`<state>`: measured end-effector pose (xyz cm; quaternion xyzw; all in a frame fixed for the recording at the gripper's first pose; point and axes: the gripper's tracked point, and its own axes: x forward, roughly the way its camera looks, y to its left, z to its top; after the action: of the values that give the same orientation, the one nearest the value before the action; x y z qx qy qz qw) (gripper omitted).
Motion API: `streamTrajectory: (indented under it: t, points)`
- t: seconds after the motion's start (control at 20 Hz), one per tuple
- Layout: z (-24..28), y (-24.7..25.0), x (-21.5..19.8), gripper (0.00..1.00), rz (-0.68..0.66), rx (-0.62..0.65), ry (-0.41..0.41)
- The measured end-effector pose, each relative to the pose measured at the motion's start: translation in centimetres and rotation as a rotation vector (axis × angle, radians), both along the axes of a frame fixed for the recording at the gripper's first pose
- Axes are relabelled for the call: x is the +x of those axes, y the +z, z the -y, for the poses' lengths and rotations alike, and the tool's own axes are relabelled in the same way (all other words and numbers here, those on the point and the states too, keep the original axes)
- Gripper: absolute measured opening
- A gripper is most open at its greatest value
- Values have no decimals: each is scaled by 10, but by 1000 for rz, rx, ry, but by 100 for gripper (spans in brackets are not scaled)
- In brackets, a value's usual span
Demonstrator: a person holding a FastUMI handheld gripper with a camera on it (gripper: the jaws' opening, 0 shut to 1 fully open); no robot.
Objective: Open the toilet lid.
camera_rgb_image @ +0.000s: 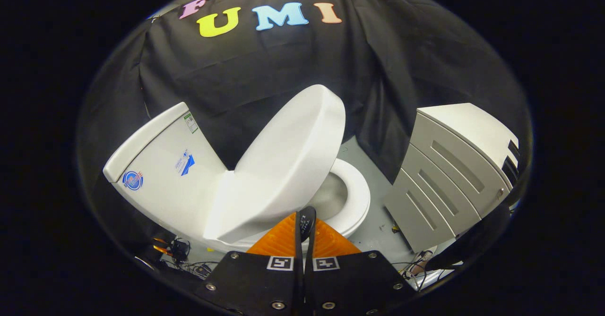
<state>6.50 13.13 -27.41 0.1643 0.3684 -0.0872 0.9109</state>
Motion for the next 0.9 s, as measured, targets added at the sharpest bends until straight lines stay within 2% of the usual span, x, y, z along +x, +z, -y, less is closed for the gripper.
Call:
streamTrajectory:
  t: [0.2, 0.4, 0.9]
  points:
    - [-11, 18, 4, 1, 7, -79, 14]
    - [-26, 34, 10, 0, 22, -100, -3]
    - [-67, 73, 22, 0, 72, -231, 69]
